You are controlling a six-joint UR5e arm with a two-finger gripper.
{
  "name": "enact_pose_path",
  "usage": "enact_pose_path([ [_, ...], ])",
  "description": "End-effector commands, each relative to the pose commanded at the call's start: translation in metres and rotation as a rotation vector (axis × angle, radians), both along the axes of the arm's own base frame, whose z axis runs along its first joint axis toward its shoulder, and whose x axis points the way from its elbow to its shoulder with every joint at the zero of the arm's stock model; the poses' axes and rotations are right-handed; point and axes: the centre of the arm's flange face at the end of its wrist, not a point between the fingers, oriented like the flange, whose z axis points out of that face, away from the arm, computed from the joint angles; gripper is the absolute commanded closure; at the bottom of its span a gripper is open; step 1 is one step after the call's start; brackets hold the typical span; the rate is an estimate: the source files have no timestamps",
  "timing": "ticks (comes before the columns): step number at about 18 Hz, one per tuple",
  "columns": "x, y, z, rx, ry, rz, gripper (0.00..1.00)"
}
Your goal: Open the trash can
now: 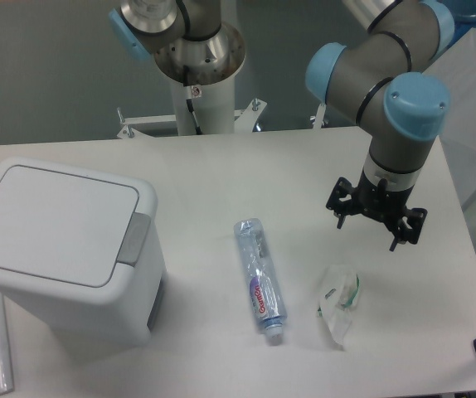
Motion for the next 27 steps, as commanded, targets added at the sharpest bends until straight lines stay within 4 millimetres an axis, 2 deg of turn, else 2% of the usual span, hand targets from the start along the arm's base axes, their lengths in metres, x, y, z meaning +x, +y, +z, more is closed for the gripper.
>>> enact_pose_path([
  [7,0.000,0.002,0.006,0.013,0.004,0.015,0.00],
  [9,-0.001,0.007,0.013,0.054,-0.009,0.107,0.00],
  [11,0.000,0.018,0.028,0.123,-0.035,0.225,0.00],
  [13,0.008,0.038,0.045,0.168,-0.037,0.254,0.00],
  [16,0.016,0.057,0.064,0.267,-0.083,0.378,0.00],
  [20,0.038,0.093,0.095,0.466,-0.161,0.456,0.00],
  [21,0.042,0.100,0.101,0.515,-0.173,0.435,0.00],
  [24,0.072,0.129,0.119,0.618,-0.175,0.352,0.00],
  [26,0.092,0.134,0.138,0.643,-0.190,0.379,0.00],
  [27,0.098,0.133,0.141,0.646,-0.201,0.398,0.00],
])
